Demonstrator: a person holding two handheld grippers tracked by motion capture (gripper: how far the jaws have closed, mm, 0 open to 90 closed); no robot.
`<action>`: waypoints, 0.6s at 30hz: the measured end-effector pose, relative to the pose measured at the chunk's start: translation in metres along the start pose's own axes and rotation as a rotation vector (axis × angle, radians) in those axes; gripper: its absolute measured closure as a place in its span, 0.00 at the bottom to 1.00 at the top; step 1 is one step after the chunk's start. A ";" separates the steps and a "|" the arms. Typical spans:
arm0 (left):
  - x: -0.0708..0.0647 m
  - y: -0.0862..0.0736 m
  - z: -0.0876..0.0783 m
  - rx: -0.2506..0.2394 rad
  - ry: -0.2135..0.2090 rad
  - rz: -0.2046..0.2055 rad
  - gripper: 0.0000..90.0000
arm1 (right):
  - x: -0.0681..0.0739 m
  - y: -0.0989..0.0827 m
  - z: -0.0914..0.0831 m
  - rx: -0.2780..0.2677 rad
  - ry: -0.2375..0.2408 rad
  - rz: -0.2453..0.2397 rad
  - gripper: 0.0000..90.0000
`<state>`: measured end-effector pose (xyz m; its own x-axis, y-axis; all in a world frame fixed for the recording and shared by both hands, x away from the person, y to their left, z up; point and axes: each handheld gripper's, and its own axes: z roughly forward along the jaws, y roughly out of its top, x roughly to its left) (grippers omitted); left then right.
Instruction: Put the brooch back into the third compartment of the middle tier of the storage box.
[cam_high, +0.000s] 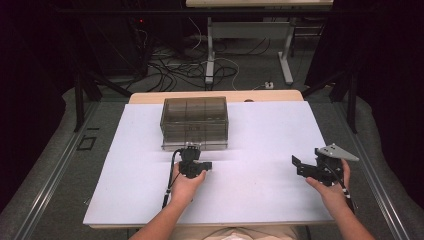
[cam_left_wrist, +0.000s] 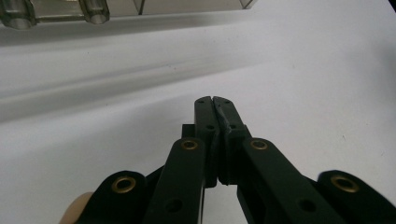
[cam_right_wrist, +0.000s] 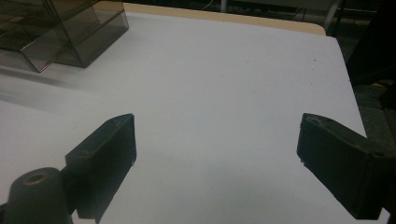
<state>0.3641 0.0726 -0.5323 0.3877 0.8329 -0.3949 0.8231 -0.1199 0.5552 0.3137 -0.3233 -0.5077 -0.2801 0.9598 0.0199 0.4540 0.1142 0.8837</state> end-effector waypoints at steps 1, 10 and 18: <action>0.000 0.000 0.000 0.000 0.000 0.000 1.00 | 0.000 0.000 0.000 0.000 0.000 -0.001 0.13; 0.002 0.004 -0.010 -0.031 -0.014 -0.015 1.00 | 0.000 0.000 0.000 -0.004 -0.001 0.002 0.13; 0.004 0.005 -0.019 -0.072 -0.017 -0.018 1.00 | 0.000 0.000 0.000 -0.004 0.003 -0.003 0.13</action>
<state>0.3619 0.0851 -0.5170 0.3804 0.8252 -0.4175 0.7982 -0.0650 0.5988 0.3139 -0.3233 -0.5082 -0.2841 0.9586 0.0186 0.4493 0.1160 0.8858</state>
